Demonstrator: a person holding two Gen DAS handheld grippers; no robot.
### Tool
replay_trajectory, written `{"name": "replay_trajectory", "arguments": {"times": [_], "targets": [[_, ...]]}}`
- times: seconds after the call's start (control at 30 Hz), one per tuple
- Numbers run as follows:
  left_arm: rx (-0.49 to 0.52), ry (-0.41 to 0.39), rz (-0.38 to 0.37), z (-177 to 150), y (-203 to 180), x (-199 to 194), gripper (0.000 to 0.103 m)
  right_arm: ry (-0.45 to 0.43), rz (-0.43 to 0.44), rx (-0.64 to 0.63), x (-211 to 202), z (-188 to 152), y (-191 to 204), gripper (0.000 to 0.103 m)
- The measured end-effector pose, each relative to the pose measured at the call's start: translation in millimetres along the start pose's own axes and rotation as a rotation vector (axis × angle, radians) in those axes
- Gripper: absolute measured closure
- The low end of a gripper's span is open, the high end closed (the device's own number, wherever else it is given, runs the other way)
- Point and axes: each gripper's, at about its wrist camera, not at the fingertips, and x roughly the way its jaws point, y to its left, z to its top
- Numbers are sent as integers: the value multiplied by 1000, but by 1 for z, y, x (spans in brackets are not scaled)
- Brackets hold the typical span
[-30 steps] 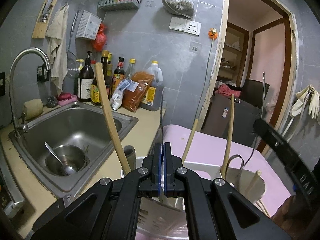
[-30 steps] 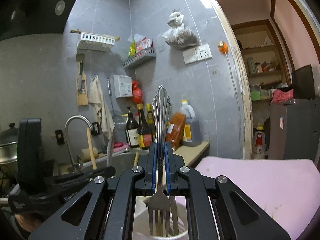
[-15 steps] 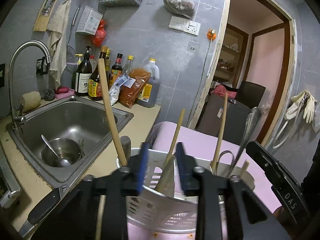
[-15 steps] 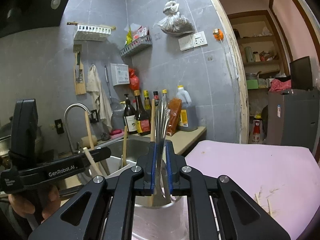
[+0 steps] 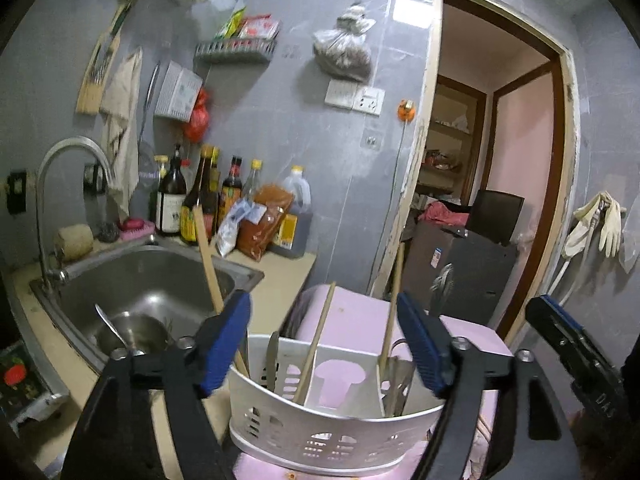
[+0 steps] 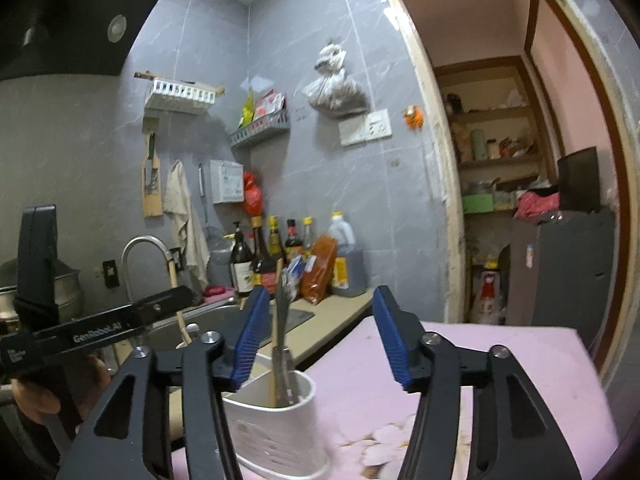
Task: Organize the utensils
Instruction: 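Lower the spoon and fork into the caddy and open both tools, then move both open tools back over the last two wooden chopsticks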
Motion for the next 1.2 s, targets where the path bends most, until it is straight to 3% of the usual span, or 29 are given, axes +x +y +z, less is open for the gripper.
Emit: {"name": "replay_trajectory", "arguments": {"times": [0.1,0.17,0.37,0.6,0.87,1.2], "targets": [[49,-35,-5,4,-15,-11,17,-23,-20,6,-17,6,-10,26],[69,-51,-17,4,-23,-17,12,-37,-42,-6,-29,9,-15,23],[98,-60,-90,-3,-51,-28,6,-65,-119,-34,-65,14,-32,0],[124,-17,-173,-24,-85,-32,2,-56,-202,-43,-97,9,-55,0],[153,109,-231,-57,-116,-17,2,54,-287,-54,-112,-16,-87,0],[144,254,-198,-98,-131,8,2,192,-321,-3,-102,-45,-114,0]]}}
